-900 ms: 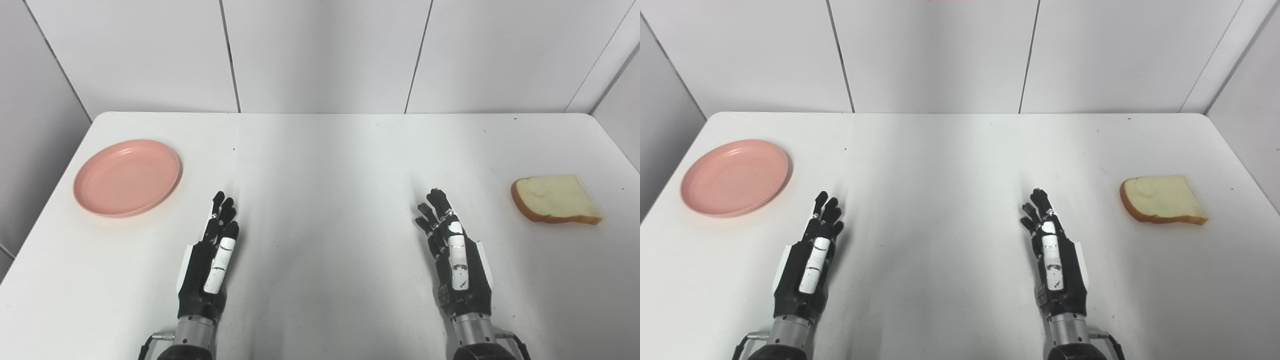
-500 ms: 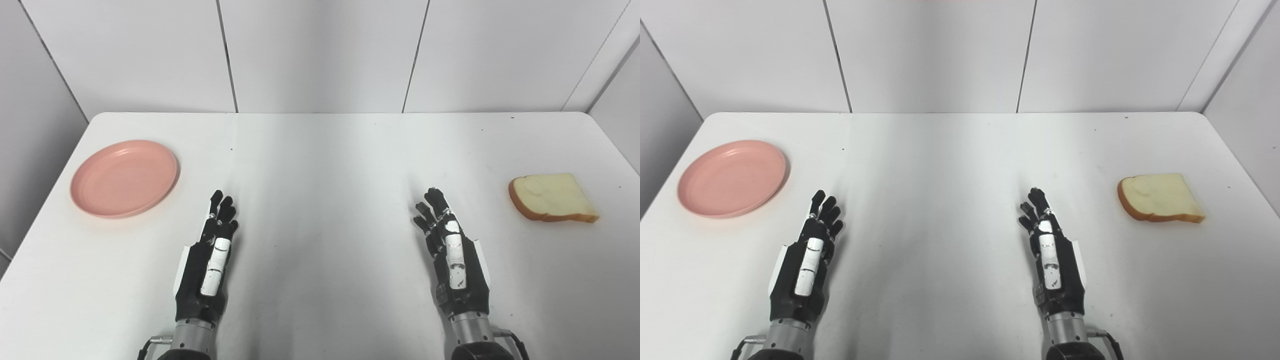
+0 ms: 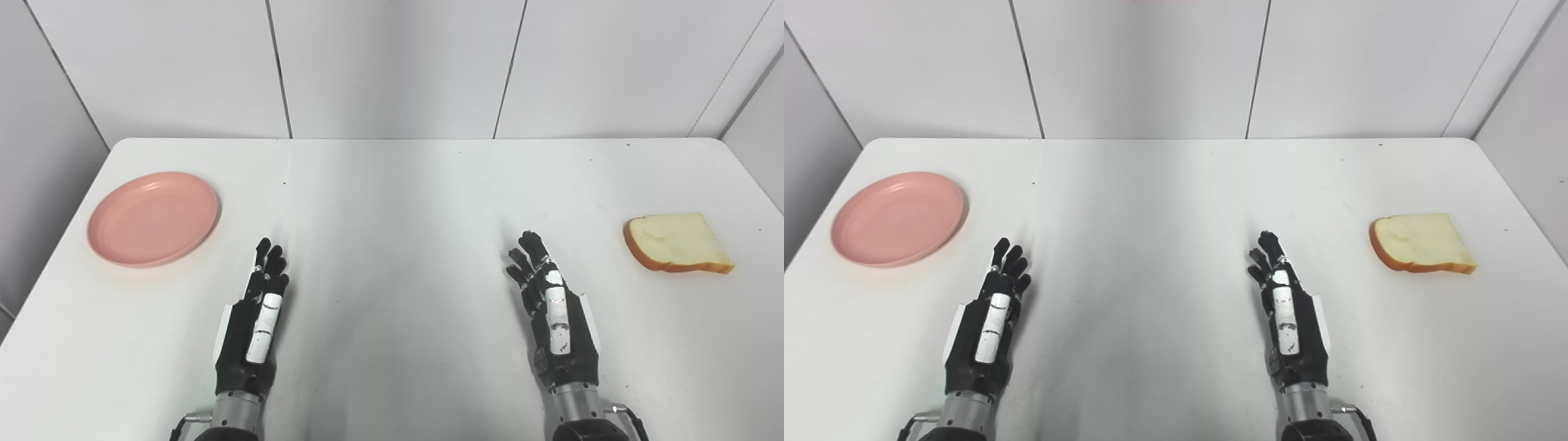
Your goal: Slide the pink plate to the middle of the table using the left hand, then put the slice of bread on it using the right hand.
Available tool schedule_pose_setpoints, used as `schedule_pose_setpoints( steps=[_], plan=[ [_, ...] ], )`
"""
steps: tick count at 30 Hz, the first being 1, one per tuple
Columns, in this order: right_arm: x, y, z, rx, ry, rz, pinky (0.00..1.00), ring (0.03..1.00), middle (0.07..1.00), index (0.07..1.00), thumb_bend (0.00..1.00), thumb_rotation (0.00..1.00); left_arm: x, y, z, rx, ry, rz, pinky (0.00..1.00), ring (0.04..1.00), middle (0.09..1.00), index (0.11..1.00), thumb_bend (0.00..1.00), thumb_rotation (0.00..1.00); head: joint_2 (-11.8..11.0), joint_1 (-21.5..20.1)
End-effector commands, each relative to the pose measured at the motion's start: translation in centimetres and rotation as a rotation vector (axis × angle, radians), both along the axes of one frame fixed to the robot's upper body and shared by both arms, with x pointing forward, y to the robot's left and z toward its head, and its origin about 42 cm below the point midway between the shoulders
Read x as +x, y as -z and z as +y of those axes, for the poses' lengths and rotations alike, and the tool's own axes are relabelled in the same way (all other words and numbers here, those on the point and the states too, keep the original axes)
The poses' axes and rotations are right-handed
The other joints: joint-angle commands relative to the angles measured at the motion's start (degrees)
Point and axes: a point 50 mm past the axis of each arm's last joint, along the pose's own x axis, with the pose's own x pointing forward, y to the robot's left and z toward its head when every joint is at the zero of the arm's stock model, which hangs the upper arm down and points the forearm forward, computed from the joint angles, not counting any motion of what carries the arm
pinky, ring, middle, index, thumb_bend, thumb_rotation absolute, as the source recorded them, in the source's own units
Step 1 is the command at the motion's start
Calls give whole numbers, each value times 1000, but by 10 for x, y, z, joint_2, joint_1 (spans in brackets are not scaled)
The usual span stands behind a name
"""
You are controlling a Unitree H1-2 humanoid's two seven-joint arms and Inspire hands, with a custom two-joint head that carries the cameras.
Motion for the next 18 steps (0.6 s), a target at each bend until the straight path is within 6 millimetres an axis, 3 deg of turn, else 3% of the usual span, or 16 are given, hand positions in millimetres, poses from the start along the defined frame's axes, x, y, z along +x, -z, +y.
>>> schedule_pose_setpoints(
  steps=[1,12,18],
  plan=[
    [-9,24,-6,-33,6,76,930,927,951,893,774,962,4,-8,-1,4,-8,-62,1000,1000,1000,1000,802,801,-1,1],
    [-10,27,-6,-81,-19,76,937,944,966,921,815,966,4,-6,-4,4,-10,-56,1000,1000,1000,1000,792,810,-11,6],
    [-10,36,-14,-80,-13,84,938,942,965,928,809,984,4,2,-12,-6,-3,-54,1000,1000,1000,1000,775,801,-53,56]
  ],
)
